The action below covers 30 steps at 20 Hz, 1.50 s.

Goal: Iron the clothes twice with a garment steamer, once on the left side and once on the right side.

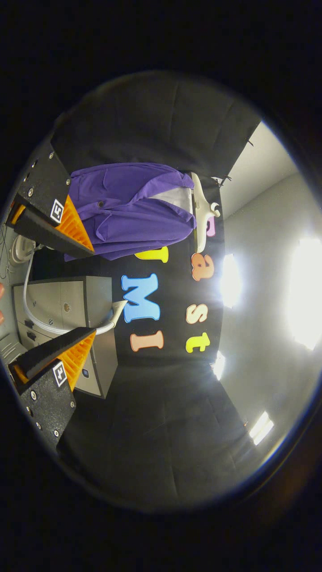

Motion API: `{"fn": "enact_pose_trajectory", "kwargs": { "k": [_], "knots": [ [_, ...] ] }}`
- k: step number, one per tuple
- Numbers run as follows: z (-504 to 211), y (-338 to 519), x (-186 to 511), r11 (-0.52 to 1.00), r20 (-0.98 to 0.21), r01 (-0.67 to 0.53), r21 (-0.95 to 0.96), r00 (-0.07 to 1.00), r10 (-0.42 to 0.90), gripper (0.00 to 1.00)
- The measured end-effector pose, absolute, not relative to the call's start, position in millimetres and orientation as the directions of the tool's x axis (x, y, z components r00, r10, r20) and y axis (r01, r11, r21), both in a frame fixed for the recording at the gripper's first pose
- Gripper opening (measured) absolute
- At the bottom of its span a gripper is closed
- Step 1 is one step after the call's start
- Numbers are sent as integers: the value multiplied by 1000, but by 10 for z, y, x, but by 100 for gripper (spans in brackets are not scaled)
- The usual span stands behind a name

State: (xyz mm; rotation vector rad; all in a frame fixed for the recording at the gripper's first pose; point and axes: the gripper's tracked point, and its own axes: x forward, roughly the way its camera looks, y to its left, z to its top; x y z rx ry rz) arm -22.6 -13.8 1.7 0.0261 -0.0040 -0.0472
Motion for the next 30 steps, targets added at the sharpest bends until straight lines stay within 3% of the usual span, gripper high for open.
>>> {"fn": "enact_pose_trajectory", "kwargs": {
  "k": [17,24,30],
  "knots": [
    [275,-253,259,1000,-34,-13,-24,999,12,95],
    [490,-1039,1397,999,-5,37,25,999,-37,95],
    [391,-1580,2655,990,-59,10,141,998,-2,95]
  ]
}}
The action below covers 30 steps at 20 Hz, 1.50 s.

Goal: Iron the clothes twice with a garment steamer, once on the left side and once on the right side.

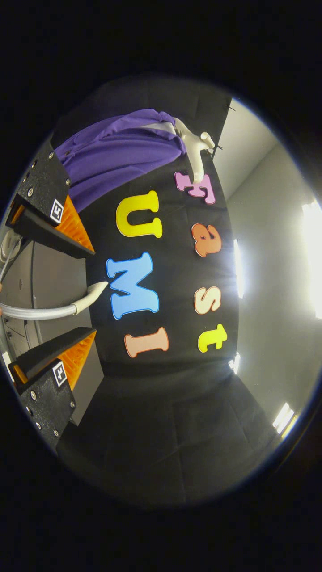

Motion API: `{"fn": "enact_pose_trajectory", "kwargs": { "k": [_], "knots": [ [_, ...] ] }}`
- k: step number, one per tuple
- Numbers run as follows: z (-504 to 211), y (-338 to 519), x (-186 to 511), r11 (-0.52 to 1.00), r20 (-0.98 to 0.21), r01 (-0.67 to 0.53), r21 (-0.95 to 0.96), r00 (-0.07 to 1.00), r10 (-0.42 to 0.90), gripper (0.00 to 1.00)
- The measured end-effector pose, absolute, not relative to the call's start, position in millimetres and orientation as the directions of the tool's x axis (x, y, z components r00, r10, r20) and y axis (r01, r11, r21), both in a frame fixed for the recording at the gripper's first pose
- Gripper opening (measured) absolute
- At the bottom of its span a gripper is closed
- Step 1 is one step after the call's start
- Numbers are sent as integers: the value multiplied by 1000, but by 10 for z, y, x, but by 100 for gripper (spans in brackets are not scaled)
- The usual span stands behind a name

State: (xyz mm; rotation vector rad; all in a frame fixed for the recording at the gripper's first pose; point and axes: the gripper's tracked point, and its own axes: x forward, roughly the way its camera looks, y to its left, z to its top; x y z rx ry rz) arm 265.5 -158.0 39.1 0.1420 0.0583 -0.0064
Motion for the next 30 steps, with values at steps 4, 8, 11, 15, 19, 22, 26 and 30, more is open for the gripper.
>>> {"fn": "enact_pose_trajectory", "kwargs": {
  "k": [4,8,11,15,19,22,26,30],
  "knots": [
    [50,-1866,3388,981,-138,-21,195,989,49,95],
    [-264,-1858,3955,955,-222,-75,286,965,142,95],
    [-557,-1836,4231,911,-294,-98,400,928,228,95],
    [-864,-1832,4525,812,-347,-69,580,881,322,94],
    [-1203,-1778,4649,713,-409,-16,701,810,421,94],
    [-1278,-1670,4673,599,-404,15,800,752,520,93],
    [-1415,-1530,4698,512,-396,45,858,694,602,93],
    [-1426,-1442,4717,423,-365,77,903,657,659,87]
  ]
}}
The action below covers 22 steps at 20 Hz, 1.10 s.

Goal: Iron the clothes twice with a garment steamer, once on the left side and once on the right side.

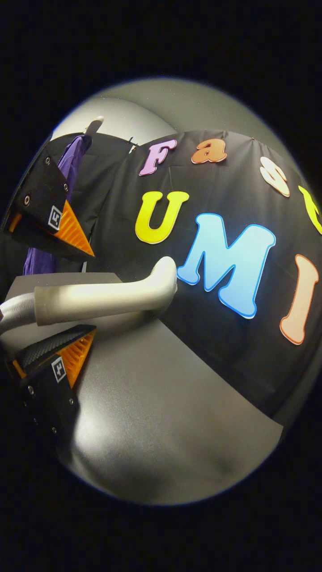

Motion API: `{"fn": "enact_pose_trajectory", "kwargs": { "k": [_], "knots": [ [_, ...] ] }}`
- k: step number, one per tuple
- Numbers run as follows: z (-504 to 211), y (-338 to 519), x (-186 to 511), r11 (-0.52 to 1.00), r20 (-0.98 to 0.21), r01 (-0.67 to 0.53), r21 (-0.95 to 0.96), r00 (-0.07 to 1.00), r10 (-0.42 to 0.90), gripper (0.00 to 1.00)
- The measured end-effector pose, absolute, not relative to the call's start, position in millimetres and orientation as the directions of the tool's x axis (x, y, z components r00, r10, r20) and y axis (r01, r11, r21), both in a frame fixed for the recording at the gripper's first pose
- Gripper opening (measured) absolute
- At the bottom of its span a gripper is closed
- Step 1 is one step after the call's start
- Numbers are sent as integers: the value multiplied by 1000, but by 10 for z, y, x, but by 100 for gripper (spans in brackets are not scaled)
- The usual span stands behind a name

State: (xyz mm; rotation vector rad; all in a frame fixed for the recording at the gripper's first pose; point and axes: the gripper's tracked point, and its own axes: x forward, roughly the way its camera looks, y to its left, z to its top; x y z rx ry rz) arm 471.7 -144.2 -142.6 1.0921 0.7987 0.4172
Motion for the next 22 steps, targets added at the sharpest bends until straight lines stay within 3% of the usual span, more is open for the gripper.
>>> {"fn": "enact_pose_trajectory", "kwargs": {
  "k": [3,6,12,17,22],
  "knots": [
    [-1560,-1337,4755,399,-376,114,910,634,676,72],
    [-1575,-1310,4742,365,-371,140,920,611,699,44],
    [-1486,-1310,4689,341,-357,147,928,603,713,34],
    [-1232,-1432,4565,424,-385,111,899,661,643,33],
    [-408,-1405,4139,407,-259,-10,913,758,598,33]
  ]
}}
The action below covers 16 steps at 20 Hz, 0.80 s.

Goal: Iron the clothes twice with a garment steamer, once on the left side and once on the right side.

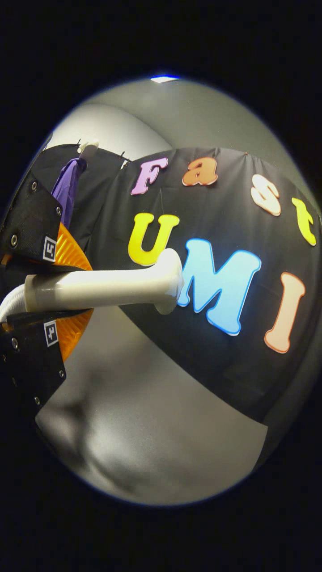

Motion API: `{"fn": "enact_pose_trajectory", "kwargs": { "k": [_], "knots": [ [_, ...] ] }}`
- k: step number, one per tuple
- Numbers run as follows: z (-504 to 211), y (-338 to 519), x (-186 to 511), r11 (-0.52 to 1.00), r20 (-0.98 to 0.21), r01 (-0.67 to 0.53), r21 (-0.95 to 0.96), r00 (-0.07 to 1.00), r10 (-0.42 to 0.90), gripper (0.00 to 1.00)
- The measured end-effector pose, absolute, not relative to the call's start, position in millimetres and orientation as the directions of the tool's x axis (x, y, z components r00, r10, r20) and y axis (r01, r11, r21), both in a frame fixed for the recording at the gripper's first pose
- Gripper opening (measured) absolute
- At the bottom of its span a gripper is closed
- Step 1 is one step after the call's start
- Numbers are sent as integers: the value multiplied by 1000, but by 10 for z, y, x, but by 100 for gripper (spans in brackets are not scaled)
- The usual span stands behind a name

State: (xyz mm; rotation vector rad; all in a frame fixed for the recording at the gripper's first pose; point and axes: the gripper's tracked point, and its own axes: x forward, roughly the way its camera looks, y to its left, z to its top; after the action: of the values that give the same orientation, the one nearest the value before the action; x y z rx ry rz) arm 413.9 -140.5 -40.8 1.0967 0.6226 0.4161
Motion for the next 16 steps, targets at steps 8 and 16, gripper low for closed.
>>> {"fn": "enact_pose_trajectory", "kwargs": {
  "k": [8,16],
  "knots": [
    [214,-652,2902,610,-234,-116,783,855,463,33],
    [421,354,1997,779,-134,-189,598,935,330,33]
  ]
}}
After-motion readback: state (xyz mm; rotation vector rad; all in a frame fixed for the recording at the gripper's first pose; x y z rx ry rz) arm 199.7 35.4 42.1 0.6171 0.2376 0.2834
